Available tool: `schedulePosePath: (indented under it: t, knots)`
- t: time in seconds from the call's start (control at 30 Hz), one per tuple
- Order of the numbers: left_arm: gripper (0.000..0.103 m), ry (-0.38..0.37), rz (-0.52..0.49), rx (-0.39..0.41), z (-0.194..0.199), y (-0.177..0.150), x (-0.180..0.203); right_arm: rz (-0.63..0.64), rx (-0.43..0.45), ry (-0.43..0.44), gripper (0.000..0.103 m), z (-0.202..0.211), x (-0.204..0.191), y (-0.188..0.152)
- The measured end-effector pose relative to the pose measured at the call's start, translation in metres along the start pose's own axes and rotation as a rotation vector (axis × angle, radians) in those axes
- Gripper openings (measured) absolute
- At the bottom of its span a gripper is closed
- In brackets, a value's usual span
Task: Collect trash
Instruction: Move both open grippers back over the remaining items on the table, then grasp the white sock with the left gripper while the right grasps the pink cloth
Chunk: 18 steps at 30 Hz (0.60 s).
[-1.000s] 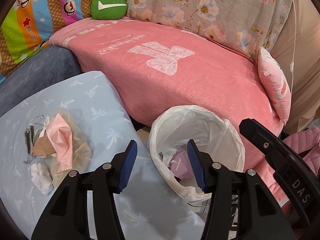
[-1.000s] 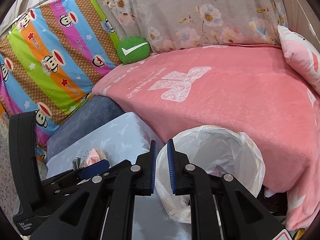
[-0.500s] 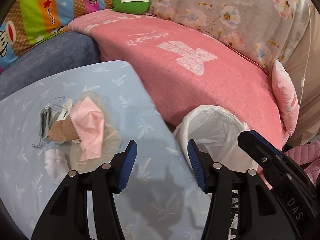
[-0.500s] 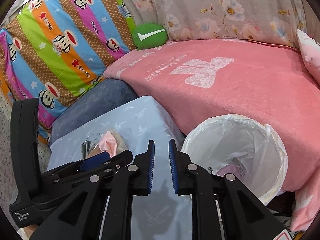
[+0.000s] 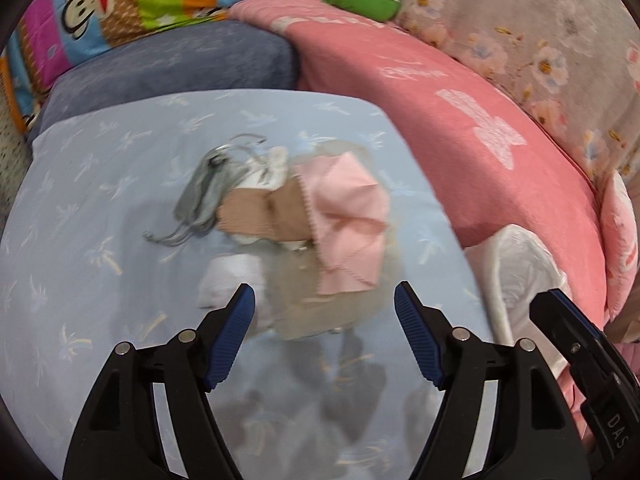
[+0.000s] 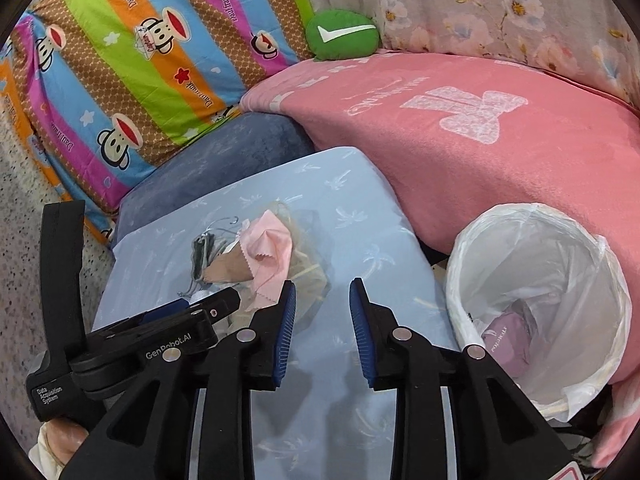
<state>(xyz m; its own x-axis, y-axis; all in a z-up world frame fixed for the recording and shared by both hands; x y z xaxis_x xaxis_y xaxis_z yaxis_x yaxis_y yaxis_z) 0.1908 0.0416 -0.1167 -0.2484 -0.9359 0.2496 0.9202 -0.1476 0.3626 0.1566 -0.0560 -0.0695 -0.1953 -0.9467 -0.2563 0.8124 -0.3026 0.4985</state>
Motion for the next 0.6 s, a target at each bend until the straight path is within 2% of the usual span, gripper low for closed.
schedulePosePath:
  t: [0.2, 0.57, 0.6]
  knots:
    - [0.069, 0.013, 0.063, -0.039, -0.013, -0.007, -0.035, 0.031, -0.039, 0.005, 0.035, -0.027, -0.024, -0.005]
    - [0.068, -0.032, 0.118, -0.074, -0.027, -0.008, -0.066, 0.064, -0.087, -0.004, 0.036, -0.067, -0.050, 0.007]
    - [0.065, -0.042, 0.117, -0.075, -0.027, -0.008, -0.067, 0.065, -0.090, -0.005, 0.036, -0.071, -0.051, 0.009]
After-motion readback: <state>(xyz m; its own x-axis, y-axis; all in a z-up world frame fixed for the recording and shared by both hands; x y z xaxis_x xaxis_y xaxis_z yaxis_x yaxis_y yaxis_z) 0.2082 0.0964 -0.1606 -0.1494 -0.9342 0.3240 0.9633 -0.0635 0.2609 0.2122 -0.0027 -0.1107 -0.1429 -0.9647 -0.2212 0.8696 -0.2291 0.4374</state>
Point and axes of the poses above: each gripper's, at about its wrist camera, not at the fingertips, and z roughly against the way its jaws point, x to its right, y to its top, the point moved 10 cm from there along -z, roughly the way its jaws point, and after that the axes turned 11 degrees about -x, right-handed, at the moved point
